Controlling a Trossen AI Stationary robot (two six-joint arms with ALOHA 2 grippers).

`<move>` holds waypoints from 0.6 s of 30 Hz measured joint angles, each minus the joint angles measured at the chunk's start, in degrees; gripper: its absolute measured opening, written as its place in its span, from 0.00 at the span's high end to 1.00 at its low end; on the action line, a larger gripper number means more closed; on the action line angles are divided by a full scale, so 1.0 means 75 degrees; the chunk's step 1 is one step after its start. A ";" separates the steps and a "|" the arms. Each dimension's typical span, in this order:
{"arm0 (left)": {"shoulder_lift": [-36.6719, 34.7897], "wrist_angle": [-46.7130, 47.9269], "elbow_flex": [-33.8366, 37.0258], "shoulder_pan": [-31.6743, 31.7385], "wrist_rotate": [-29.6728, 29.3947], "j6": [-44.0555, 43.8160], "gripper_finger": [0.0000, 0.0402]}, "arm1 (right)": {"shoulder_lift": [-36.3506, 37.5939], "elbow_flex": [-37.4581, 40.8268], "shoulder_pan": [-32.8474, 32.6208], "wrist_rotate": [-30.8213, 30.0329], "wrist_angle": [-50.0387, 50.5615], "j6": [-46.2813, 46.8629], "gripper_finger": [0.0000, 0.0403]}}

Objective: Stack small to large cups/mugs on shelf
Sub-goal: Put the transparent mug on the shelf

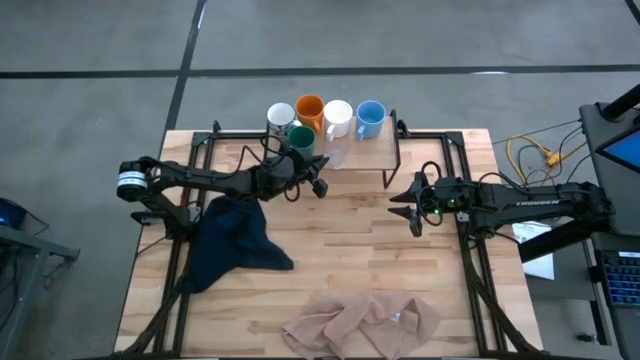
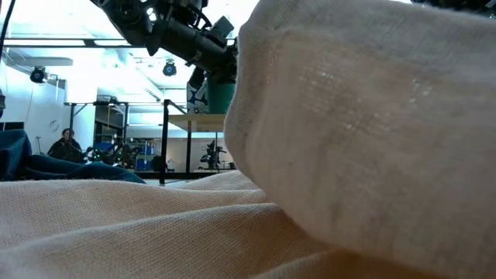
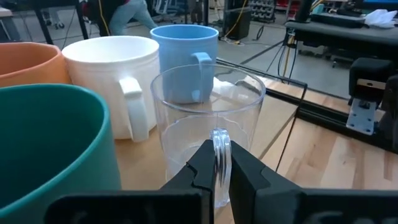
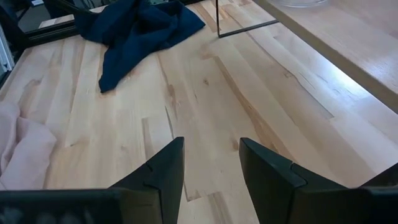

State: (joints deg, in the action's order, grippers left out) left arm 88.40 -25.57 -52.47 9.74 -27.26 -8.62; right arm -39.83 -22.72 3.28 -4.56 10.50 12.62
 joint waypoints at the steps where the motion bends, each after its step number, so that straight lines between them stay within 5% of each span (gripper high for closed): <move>1: 0.0000 0.0000 0.0000 -0.0001 0.0010 0.0000 1.00 | 0.0000 0.0000 -0.0002 0.0000 0.0000 -0.0001 0.63; 18: -0.0009 -0.0004 0.0003 -0.0006 0.0059 0.0318 0.97 | -0.0002 0.0000 -0.0001 0.0000 0.0000 0.0053 0.63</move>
State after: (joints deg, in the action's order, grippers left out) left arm 88.33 -25.61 -52.45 9.69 -26.82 -6.24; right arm -39.85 -22.72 3.28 -4.56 10.50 13.02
